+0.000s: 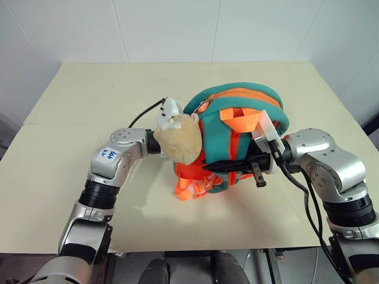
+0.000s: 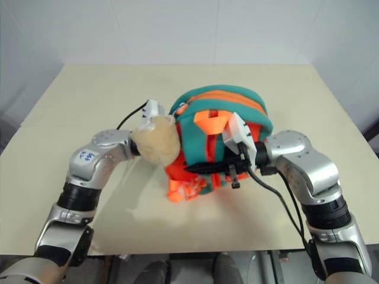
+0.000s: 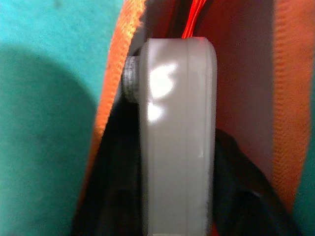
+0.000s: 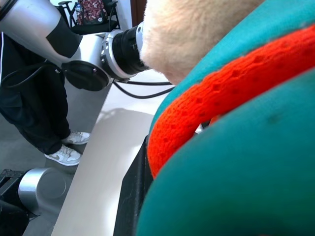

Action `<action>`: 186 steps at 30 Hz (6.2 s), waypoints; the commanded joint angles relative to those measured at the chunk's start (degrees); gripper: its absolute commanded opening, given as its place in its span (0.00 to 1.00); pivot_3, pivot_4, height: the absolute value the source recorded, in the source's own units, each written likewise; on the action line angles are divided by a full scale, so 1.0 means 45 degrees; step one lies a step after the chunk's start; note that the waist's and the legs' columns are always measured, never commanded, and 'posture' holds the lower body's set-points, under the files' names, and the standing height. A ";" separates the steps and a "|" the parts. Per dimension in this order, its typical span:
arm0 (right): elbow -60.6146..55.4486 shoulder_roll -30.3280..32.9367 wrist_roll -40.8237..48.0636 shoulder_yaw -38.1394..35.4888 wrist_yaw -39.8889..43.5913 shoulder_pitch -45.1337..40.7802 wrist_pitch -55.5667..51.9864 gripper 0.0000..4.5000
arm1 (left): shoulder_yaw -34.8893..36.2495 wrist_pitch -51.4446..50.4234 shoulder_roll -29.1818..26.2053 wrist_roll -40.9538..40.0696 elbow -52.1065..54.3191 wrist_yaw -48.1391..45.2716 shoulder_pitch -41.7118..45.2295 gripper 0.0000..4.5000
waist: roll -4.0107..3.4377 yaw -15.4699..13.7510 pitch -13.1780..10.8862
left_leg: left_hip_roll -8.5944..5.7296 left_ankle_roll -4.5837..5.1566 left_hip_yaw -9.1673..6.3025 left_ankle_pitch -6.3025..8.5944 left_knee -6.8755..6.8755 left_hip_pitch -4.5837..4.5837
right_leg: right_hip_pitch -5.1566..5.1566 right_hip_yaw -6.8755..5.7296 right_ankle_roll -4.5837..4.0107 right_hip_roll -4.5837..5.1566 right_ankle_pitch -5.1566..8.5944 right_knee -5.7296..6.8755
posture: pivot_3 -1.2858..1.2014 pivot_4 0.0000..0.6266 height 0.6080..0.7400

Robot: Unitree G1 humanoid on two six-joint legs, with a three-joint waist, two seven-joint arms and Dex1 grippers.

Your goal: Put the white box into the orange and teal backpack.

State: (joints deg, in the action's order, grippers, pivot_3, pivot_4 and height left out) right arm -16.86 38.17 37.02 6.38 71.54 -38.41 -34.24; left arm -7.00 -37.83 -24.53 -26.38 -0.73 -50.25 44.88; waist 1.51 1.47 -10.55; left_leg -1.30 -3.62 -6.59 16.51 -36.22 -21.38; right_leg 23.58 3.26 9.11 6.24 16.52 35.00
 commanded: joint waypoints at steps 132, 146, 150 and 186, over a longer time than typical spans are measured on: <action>0.0023 -0.0193 -0.0775 -0.0157 -0.0422 0.0920 0.0657 0.12 | 0.1608 0.0377 -0.8922 -0.0639 0.2986 -0.1687 -0.4702 0.21 | -0.0003 0.0022 -0.0005 | 0.0017 0.0044 0.0011 0.0031 0.0052 0.0024 | -0.0007 0.0006 -0.0030 -0.0009 -0.0002 -0.0072 | 0.52 0.24 1.00; 0.0093 -0.0265 -0.0820 -0.0075 -0.0560 0.0855 0.0616 0.12 | -0.1137 0.2078 -0.6680 0.1977 0.0056 -0.3334 -0.2445 0.21 | -0.0003 0.0032 -0.0005 | 0.0021 0.0051 0.0013 0.0035 0.0039 0.0015 | -0.0003 0.0001 -0.0028 -0.0017 -0.0003 -0.0015 | 0.52 0.24 1.00; 0.0089 -0.0267 -0.0835 -0.0085 -0.0588 0.0834 0.0600 0.12 | -0.1508 0.2471 -0.6220 0.2668 -0.0396 -0.3503 -0.2192 0.21 | -0.0001 0.0018 -0.0004 | 0.0021 0.0052 0.0013 0.0035 0.0031 0.0018 | -0.0006 0.0002 -0.0028 -0.0016 -0.0003 -0.0010 | 0.52 0.24 1.00; 0.3437 0.5756 -0.1829 -0.4864 0.0480 0.4750 0.2089 0.99 | 0.9282 0.3946 -0.6504 -0.1361 0.0144 -0.4386 -0.7076 1.00 | -0.0002 0.0000 -0.0005 | 0.0023 0.0112 0.0047 0.0070 0.0025 0.0025 | -0.0020 -0.0003 -0.0028 0.0003 -0.0003 -0.0090 | 0.52 0.24 1.00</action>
State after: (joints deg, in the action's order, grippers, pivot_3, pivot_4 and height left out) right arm -3.23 63.43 30.19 -13.40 73.61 -16.44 -28.29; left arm 32.54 -22.60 -53.97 -30.27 0.29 -68.24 13.07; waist 1.50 1.47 -10.57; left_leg -1.20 -3.12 -6.37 16.83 -36.10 -21.25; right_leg 23.49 3.26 8.99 6.26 16.50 34.61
